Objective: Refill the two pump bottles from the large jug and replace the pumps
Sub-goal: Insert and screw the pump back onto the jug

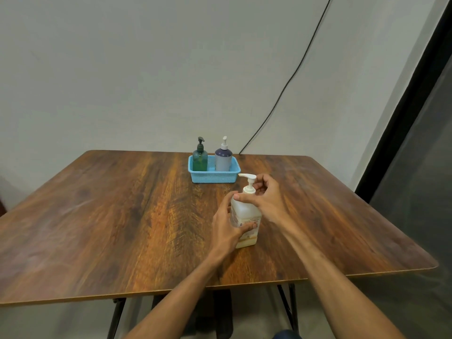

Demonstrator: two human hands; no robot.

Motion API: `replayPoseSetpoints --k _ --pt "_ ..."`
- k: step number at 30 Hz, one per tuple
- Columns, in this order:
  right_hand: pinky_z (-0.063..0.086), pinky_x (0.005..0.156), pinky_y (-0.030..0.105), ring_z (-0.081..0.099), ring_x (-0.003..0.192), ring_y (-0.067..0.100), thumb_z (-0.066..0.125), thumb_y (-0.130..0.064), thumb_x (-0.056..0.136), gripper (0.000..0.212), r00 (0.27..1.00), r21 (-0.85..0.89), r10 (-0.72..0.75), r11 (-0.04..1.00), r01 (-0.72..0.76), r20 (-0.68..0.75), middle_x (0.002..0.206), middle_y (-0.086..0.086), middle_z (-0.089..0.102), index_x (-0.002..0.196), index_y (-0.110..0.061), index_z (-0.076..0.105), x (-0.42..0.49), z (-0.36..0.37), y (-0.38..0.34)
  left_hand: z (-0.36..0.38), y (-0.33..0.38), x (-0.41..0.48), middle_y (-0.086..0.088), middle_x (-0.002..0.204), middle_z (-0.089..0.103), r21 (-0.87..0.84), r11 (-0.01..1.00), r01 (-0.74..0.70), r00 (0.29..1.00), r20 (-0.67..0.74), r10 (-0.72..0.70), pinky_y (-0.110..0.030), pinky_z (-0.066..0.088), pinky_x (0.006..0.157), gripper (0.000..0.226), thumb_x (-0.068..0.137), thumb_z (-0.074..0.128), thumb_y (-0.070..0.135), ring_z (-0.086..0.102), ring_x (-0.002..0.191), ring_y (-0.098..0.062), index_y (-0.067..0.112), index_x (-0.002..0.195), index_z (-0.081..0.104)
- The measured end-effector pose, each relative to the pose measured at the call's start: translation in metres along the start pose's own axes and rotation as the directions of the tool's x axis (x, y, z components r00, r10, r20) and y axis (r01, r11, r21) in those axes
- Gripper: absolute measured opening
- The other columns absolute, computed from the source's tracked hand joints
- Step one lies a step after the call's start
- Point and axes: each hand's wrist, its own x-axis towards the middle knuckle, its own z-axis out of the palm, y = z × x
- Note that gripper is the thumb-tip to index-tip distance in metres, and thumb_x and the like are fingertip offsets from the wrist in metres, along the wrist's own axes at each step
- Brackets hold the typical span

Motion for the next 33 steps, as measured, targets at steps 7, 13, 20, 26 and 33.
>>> replayPoseSetpoints --k 7,13,20,26,33 --pt "0.058 0.075 0.031 0.072 0.092 0.021 0.088 -0.003 0.068 0.034 1.000 -0.006 0.027 1.000 -0.027 -0.007 0.097 0.004 0.076 0.098 -0.010 0.076 0.000 -0.013 0.000 0.002 -0.006 0.001 0.012 0.131 0.057 0.012 1.000 0.005 1.000 0.015 -0.006 -0.044 0.057 0.093 0.086 0.062 0.088 0.038 0.058 0.115 -0.011 0.035 0.136 0.044" --pt "0.059 0.075 0.031 0.070 0.083 0.012 0.091 -0.007 0.065 0.035 0.998 -0.018 -0.016 1.000 0.015 -0.053 0.089 -0.003 0.074 0.091 -0.022 0.072 -0.002 -0.007 0.001 0.000 -0.007 0.002 0.012 0.131 0.058 0.002 1.000 0.015 1.000 0.025 -0.015 -0.044 0.057 0.092 0.086 0.062 0.089 0.037 0.060 0.114 -0.011 0.036 0.136 0.044" --pt "0.060 0.084 0.047 0.072 0.090 0.020 0.090 -0.011 0.067 0.029 0.999 -0.065 0.030 0.997 -0.032 -0.035 0.092 -0.004 0.077 0.090 -0.023 0.077 -0.004 -0.010 0.005 0.000 -0.007 0.003 0.010 0.132 0.057 0.010 1.000 0.022 0.999 0.038 -0.023 -0.043 0.057 0.094 0.087 0.064 0.090 0.031 0.058 0.116 -0.010 0.036 0.137 0.042" --pt "0.053 0.079 0.031 0.067 0.097 0.015 0.090 -0.012 0.068 0.039 1.000 -0.067 -0.026 0.997 0.026 0.008 0.101 -0.007 0.073 0.100 -0.025 0.072 -0.012 -0.010 0.001 -0.004 -0.004 0.006 0.011 0.132 0.057 0.002 0.999 0.037 0.993 0.113 -0.038 -0.044 0.057 0.093 0.091 0.063 0.089 0.036 0.060 0.116 -0.010 0.037 0.139 0.039" --pt "0.052 0.100 0.036 0.053 0.128 0.009 0.091 -0.019 0.062 0.087 0.978 0.071 0.115 0.989 -0.130 0.175 0.141 -0.011 0.056 0.139 -0.033 0.053 -0.034 -0.040 0.035 -0.024 -0.009 0.002 0.009 0.146 0.046 0.010 0.991 0.133 0.940 0.315 -0.129 -0.048 0.050 0.104 0.118 0.058 0.092 0.044 0.051 0.130 -0.012 0.043 0.151 0.019"
